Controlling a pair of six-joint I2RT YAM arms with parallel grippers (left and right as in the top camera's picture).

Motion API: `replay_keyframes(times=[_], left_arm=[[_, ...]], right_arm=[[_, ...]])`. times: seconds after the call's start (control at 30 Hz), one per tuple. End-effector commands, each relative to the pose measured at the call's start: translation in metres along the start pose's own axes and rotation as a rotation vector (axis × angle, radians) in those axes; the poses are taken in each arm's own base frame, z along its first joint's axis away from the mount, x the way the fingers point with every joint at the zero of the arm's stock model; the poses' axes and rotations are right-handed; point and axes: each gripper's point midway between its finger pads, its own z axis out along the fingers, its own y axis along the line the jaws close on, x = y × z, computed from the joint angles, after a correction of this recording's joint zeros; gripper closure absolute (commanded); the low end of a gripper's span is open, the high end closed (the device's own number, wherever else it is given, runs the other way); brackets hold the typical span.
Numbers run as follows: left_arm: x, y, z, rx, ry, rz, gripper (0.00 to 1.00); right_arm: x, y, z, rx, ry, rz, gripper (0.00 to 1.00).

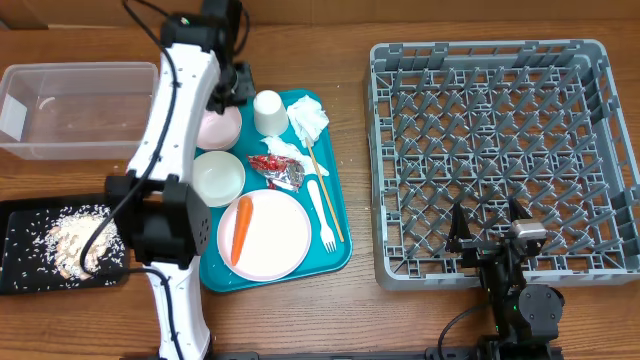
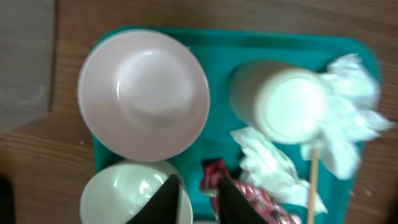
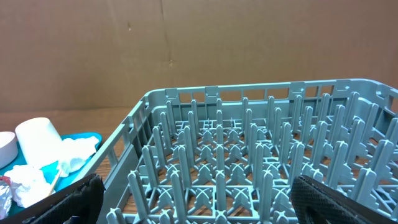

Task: Sort waste into correct bins and load items into the dishwasher rack
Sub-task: 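Reach the left gripper down to the carrot on the white plate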

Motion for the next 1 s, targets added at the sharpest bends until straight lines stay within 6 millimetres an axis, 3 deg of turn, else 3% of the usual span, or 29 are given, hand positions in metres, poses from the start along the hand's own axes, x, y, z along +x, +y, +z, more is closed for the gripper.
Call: replay_keyframes(times=[0.0, 0.13, 0.27, 0.37, 0.53, 0.6, 0.67, 0.8, 0.97], left_arm=[[0.005, -0.018, -0.085, 0.195, -0.073, 0.038, 0.48], [0.05, -0.021, -0.112, 0.278, 0.055, 0.106, 0.47], [0.059, -0.031, -0.121, 0.352, 0.073, 0.155, 0.46], [0.07, -0.048, -0.144, 0.487, 0.077, 0.185, 0.46], [0.087, -0.048, -0.185, 0.494, -0.019, 0.24, 0.48], [0.101, -0.042, -0.198, 0.454, -0.059, 0.268, 0.43], [0.12, -0.034, -0.205, 0.4, -0.075, 0.277, 0.25], [0.16, -0.02, -0.194, 0.309, -0.018, 0.265, 0.21], [0.211, -0.006, -0.15, 0.205, 0.149, 0.275, 0.17]], right_arm=[[0.002, -0.002, 0.0, 0.01, -0.005, 0.004, 0.0], [0.002, -0.002, 0.0, 0.01, -0.005, 0.004, 0.0], [0.002, -0.002, 0.0, 0.01, -0.005, 0.004, 0.0], [0.002, -0.002, 0.0, 0.01, -0.005, 0.004, 0.0], [0.002, -0.002, 0.0, 0.01, -0.005, 0.004, 0.0], [0.002, -0.002, 0.0, 0.01, -0.005, 0.004, 0.0], [0.002, -0.002, 0.0, 0.01, -0.005, 0.004, 0.0], [0.002, -0.002, 0.0, 0.01, -0.005, 0.004, 0.0], [0.002, -0.002, 0.0, 0.01, -0.005, 0.004, 0.0]])
